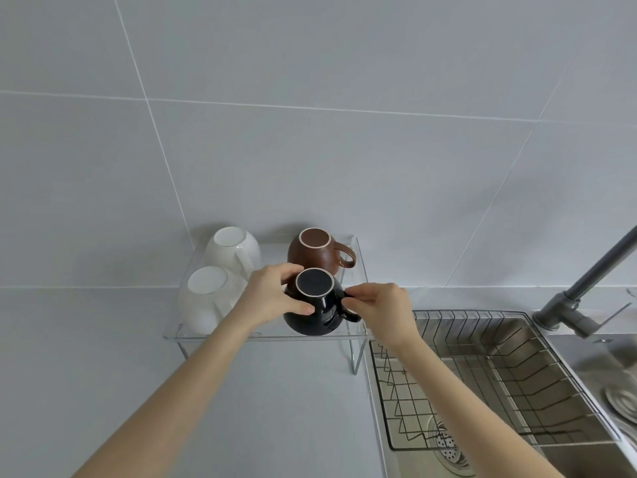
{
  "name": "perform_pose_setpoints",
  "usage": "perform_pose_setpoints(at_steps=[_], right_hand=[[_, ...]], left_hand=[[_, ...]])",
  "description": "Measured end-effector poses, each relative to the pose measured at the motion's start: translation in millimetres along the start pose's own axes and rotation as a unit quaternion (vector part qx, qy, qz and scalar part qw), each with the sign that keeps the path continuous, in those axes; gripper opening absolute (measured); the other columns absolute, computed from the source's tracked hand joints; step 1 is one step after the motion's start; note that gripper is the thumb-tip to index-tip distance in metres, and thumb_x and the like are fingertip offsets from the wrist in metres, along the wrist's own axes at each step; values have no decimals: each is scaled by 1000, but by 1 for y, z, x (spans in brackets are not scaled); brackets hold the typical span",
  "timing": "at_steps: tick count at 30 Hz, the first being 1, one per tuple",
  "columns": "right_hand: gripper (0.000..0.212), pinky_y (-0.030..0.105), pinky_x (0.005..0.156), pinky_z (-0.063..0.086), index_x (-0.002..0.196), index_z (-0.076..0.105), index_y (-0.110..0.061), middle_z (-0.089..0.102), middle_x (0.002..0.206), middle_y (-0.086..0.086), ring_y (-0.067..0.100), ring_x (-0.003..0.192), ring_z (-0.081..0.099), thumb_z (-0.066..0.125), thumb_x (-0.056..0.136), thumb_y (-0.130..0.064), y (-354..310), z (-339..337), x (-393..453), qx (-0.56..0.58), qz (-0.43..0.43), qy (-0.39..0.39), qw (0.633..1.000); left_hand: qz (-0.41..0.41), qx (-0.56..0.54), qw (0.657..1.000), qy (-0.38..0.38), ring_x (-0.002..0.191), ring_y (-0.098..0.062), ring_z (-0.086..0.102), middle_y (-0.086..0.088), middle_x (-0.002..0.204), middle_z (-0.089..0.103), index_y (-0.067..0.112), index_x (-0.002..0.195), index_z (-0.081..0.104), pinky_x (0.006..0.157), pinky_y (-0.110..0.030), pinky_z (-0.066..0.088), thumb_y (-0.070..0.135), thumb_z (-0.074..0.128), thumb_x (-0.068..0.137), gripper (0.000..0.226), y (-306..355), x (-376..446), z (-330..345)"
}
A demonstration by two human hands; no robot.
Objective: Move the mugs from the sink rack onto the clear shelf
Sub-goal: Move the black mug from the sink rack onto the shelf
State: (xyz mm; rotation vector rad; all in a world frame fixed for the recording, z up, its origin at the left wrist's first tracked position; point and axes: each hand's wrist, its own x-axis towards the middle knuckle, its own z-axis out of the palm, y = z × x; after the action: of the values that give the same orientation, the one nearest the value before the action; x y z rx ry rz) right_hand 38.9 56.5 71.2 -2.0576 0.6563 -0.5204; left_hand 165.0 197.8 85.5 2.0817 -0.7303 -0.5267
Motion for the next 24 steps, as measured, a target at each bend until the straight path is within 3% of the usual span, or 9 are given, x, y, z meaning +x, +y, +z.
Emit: perform_pose_setpoints(at_steps=[3,6,8,12,20,24], right_hand=[[18,-2,59,45,90,74,-6,75,85,14,7,65,65,72,72,-3,3,-6,11,11,10,-19,1000],[21,-4,59,43,91,73,-5,75,88,15,-12,56,62,74,71,-3,6,-9,21,27,15,-42,999],[20,-4,58,42,91,74,-6,74,87,11,-17,55,59,74,71,-4,6,-10,25,31,16,-50,998],[20,-4,54,40,91,73,-4,70,81,4,-17,51,57,74,71,-2,5,-10,29,34,20,-57,998],[18,-3,59,44,91,73,-5,71,78,1,-14,56,61,72,73,-3,11,-4,19,59,16,-26,998],[9,4,62,46,83,75,-12,70,71,-5,-10,58,61,71,75,-10,6,-10,25,40,27,-54,997]], left_hand=[[6,7,999,48,111,-20,61,-6,117,69,15,118,61,94,-33,49,10,84,56,67,0,-13,7],[27,29,995,96,106,-20,64,-6,109,72,18,116,63,83,-23,46,13,82,59,61,1,-24,16],[29,41,992,118,103,-19,64,-5,107,73,21,117,63,79,-21,43,17,81,61,60,1,-28,19],[30,46,990,132,97,-21,65,-5,104,74,23,117,63,78,-24,45,21,81,61,59,1,-30,20],[21,58,990,123,106,-23,63,-6,108,73,23,119,61,89,-35,50,23,81,61,61,2,-33,20],[3,90,994,63,102,-21,64,-4,105,73,23,107,66,90,-40,52,42,80,50,62,10,-24,4]])
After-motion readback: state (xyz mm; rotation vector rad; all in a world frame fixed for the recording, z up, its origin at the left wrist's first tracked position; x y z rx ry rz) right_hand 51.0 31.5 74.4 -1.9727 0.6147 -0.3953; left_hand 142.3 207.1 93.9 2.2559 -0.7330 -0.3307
